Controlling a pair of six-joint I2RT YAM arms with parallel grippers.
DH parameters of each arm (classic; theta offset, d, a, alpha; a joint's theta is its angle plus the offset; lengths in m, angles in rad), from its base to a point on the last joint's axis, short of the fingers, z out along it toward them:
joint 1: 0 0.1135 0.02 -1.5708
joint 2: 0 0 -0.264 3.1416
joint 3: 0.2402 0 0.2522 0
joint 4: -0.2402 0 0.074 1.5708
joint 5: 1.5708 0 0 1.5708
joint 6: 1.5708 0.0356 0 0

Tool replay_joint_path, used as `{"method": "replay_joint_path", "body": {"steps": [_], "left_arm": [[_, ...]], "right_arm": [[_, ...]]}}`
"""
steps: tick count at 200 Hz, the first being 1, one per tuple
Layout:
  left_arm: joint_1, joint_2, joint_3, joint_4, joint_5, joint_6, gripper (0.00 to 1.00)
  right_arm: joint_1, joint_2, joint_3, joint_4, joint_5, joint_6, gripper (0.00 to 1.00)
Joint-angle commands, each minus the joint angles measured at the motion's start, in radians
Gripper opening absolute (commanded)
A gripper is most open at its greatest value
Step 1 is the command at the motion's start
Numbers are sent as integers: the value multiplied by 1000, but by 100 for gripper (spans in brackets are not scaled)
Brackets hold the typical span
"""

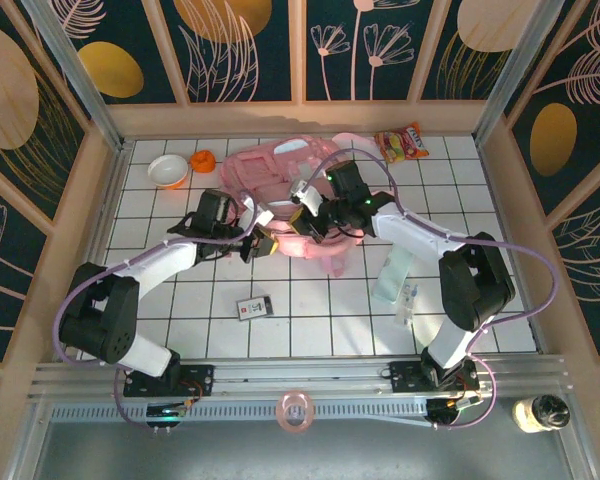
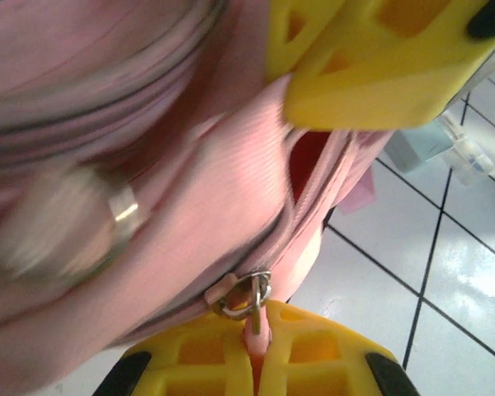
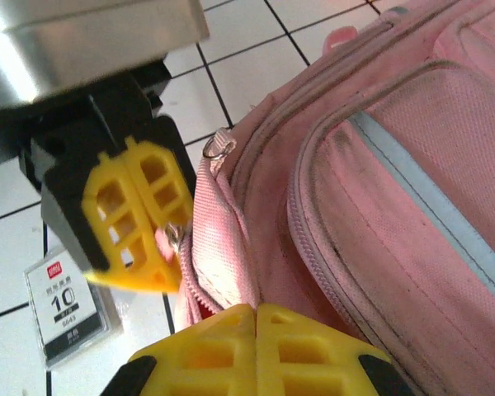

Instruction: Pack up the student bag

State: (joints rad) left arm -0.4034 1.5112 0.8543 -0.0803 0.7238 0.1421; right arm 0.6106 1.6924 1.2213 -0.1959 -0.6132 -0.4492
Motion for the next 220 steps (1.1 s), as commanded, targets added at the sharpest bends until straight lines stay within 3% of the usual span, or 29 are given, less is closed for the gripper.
{"method": "replay_joint_path", "body": {"steps": [1,15,36,47,79,111,159,198,210,214,220], "left_arm": [[-62,12,85,-29,125,46,3],[-93,21,112,-34,140,55,10],[-100,12,112,-41,141,76,30],[-98,-12,111,-56,94,112,45],[-64,-118,51,-54,-32,199,72],[-63,-229,-21,23,-179,363,87],[-77,-121,29,11,-159,526,88],[-116,-4,71,62,-153,556,86],[-117,18,82,96,-125,535,74],[-117,25,86,107,-111,529,63],[-117,31,92,118,-97,517,37]], "right_arm": [[21,31,-9,126,15,44,0],[17,31,-22,136,5,38,0],[-18,-4,-59,138,-40,12,0],[-47,-31,-74,111,-87,-25,0],[-107,-120,-74,-143,-234,-363,0],[-119,-147,-47,-340,-220,-620,0],[-120,-149,-24,-343,-228,-671,0],[-120,-148,-10,-339,-249,-673,0],[-122,-149,-8,-332,-252,-664,0],[-125,-150,-10,-323,-251,-652,0],[-132,-152,-10,-304,-250,-616,0]]}}
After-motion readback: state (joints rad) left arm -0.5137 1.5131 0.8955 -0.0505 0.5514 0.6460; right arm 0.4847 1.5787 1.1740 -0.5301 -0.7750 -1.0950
